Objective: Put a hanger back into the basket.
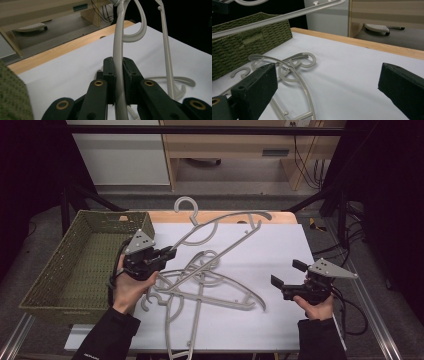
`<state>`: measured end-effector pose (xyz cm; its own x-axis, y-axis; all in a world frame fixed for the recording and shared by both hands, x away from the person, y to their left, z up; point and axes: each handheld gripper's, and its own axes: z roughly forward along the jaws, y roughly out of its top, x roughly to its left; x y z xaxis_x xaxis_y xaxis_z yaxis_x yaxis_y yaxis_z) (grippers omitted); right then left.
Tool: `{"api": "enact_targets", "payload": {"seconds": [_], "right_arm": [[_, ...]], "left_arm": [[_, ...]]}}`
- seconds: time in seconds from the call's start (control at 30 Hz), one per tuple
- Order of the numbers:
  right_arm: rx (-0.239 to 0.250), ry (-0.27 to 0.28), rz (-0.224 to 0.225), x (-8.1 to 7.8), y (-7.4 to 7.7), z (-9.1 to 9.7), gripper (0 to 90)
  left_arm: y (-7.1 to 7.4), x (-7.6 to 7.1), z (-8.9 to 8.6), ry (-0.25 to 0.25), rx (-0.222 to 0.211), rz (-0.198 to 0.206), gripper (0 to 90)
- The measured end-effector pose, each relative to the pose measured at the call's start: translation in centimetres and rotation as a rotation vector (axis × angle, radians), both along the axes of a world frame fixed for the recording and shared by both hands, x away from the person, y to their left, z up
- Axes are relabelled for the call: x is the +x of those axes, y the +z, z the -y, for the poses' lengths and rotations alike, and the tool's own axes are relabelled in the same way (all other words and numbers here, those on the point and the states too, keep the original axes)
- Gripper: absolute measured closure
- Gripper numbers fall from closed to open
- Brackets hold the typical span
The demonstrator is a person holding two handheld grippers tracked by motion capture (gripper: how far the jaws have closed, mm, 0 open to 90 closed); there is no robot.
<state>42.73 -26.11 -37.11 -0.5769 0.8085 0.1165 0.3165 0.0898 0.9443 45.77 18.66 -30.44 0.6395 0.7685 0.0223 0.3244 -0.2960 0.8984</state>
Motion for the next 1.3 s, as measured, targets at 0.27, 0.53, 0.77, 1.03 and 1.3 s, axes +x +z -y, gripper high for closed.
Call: {"api": "enact_targets", "payload": {"seconds": [0.27, 0.53, 0.77, 1.03, 1.3], "right_arm": [[-0.004, 0.002, -0.002, 0.1, -0.1, -0.1, 2.6], [-0.002, 0.006, -0.007, 0.1, -0.1, -0.1, 2.5], [-0.004, 0.004, -0.005, 0.1, -0.1, -0.1, 2.5], [-0.006, 0.005, -0.011, 0.2, -0.2, -0.3, 2.5], [-0.008, 0.003, -0.011, 0.3, -0.1, -0.2, 2.5]], "left_arm": [[0.4, 0.0, -3.6, 0.045, 0.010, 0.016, 81.4], [0.6, -0.1, -7.0, 0.090, 0.016, 0.029, 81.5], [0.5, -0.1, -10.5, 0.145, 0.058, 0.051, 81.4], [1.0, 0.2, -14.1, 0.192, 0.048, 0.054, 81.4], [1.3, 0.8, -17.1, 0.210, 0.070, 0.051, 81.4]]}}
